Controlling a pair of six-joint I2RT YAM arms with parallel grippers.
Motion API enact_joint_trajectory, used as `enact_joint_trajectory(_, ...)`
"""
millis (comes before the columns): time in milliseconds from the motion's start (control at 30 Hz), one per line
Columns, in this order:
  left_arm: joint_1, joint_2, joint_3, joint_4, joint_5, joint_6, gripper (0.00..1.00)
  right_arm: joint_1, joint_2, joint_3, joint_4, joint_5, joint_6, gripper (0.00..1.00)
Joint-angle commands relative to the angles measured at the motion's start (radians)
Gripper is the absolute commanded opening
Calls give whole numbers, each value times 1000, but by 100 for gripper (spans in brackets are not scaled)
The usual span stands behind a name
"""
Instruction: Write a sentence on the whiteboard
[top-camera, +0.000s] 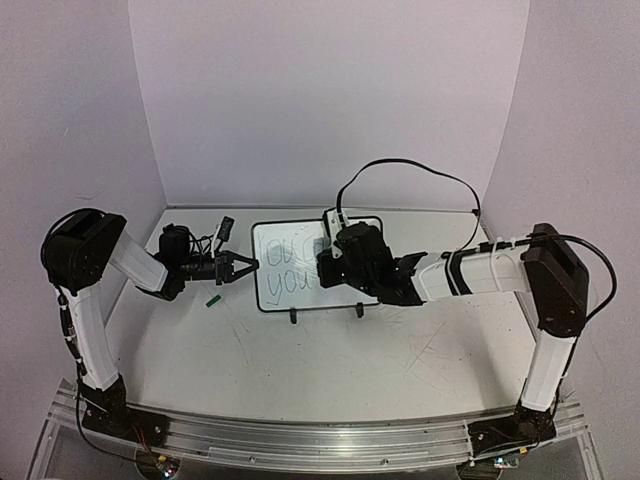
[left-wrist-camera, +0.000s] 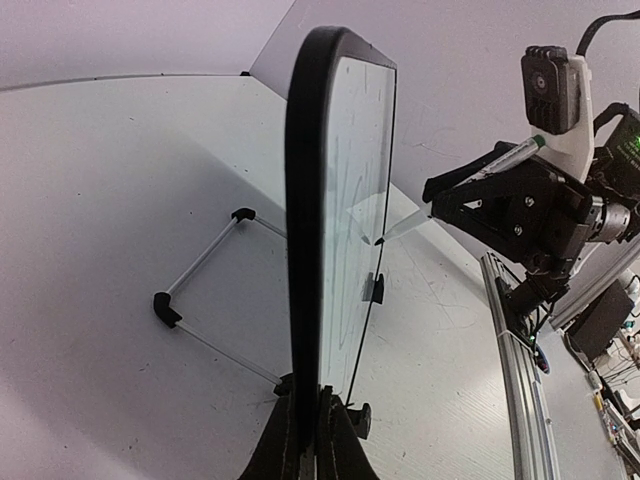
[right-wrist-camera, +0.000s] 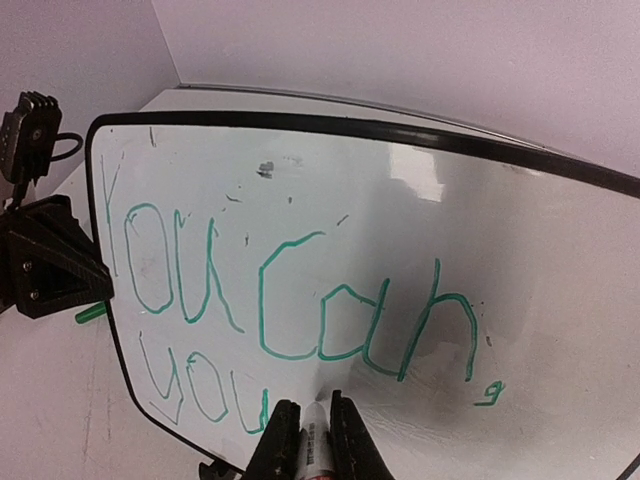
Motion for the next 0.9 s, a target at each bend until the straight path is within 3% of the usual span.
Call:
enact_joint_trajectory(0, 2, -14, 34, -50, -37, 34, 0, 0, 21, 29, 6, 22, -4, 0)
enact_joint_trajectory(867, 2, -13, 34, -59, -39, 40, 0, 5, 12, -46, 3, 29, 54, 0)
